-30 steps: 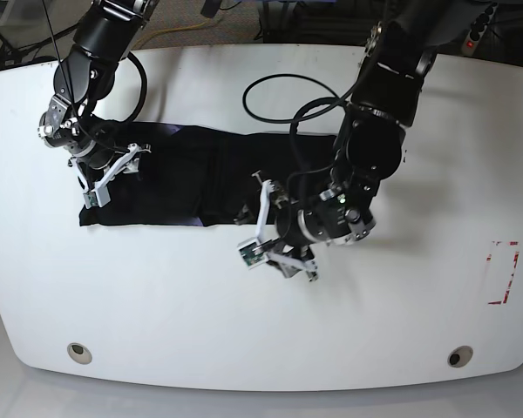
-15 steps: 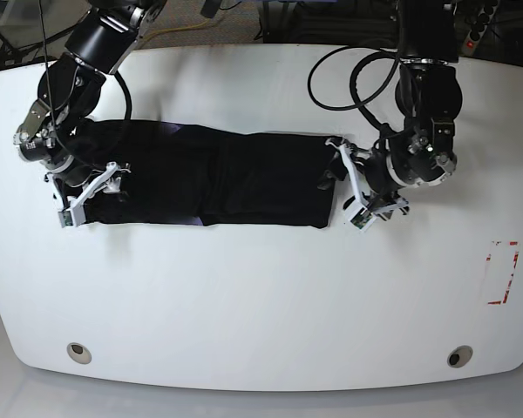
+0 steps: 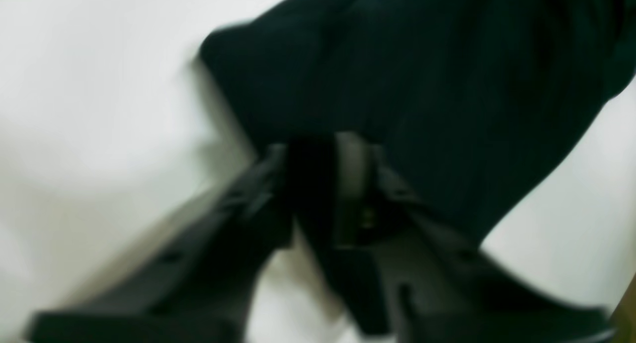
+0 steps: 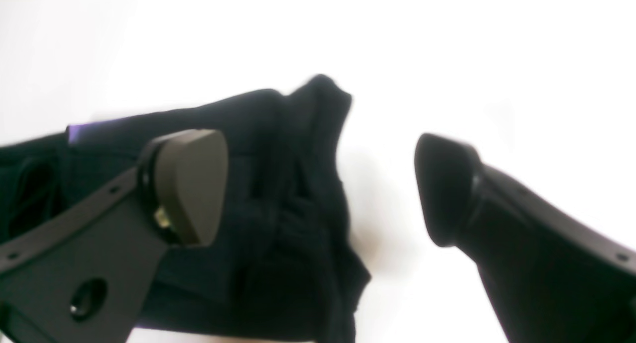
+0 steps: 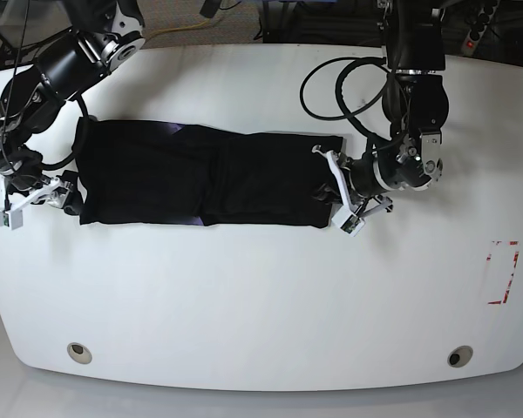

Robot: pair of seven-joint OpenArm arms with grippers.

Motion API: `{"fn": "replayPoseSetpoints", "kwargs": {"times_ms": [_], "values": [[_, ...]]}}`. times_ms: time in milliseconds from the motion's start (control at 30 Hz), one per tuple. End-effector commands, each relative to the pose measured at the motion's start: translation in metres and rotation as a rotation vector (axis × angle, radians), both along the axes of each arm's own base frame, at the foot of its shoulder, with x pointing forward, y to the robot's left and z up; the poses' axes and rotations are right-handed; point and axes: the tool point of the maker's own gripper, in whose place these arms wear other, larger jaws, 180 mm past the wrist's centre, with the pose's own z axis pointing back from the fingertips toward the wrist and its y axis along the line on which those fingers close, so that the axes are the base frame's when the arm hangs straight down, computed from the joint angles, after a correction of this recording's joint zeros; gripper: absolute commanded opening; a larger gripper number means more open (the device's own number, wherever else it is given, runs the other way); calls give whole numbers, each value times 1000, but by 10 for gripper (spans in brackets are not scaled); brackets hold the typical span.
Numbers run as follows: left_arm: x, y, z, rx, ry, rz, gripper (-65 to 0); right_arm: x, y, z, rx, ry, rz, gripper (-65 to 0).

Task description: Fold the T-shirt properly

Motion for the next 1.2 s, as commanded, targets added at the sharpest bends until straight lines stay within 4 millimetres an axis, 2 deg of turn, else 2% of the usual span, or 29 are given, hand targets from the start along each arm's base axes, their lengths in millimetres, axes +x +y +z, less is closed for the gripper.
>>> {"fn": "replayPoseSetpoints", "kwargs": {"times_ms": [0, 133, 233, 333, 400, 467, 633, 800, 900, 1033, 1067, 1100, 1133, 1167], "values": [[5, -4, 2, -34, -4, 2, -618, -2, -21, -1, 39, -11, -46, -81], [7, -3, 0, -33, 5, 3, -618, -11, -25, -24, 111, 45, -61, -82], [7, -1, -2, -24, 9, 4, -612, -15, -21, -31, 131, 59, -57, -84], [4, 4, -11, -21, 37, 13, -607, -21, -4, -41, 189, 49, -37, -84], [1, 18, -22, 7, 69, 21, -607, -24, 9, -48, 239, 39, -29, -86], [0, 24, -27, 16, 82, 25, -607, -25, 21, -54, 267, 40, -20, -86], [0, 26, -26, 21, 78, 25, -607, -30, 54, -73, 307, 81, 29, -87], [0, 27, -25, 23, 76, 25, -607, -26, 83, -80, 336, 97, 82, -92], [-1, 27, -27, 25, 81, 25, -607, -23, 94, -82, 354, 92, 92, -160], [-1, 27, -27, 27, 81, 25, -607, -14, 98, -78, 352, 57, 95, -406], [-1, 27, -27, 27, 81, 25, -607, -12, 99, -77, 345, 54, 105, -493], [-1, 27, -27, 27, 81, 25, -607, -11, 100, -76, 342, 54, 112, -541], [-1, 27, -27, 27, 81, 25, -607, -10, 99, -73, 326, 49, 119, -617], [-1, 27, -27, 27, 81, 24, -607, -9, 90, -64, 282, 32, 121, -650]]}}
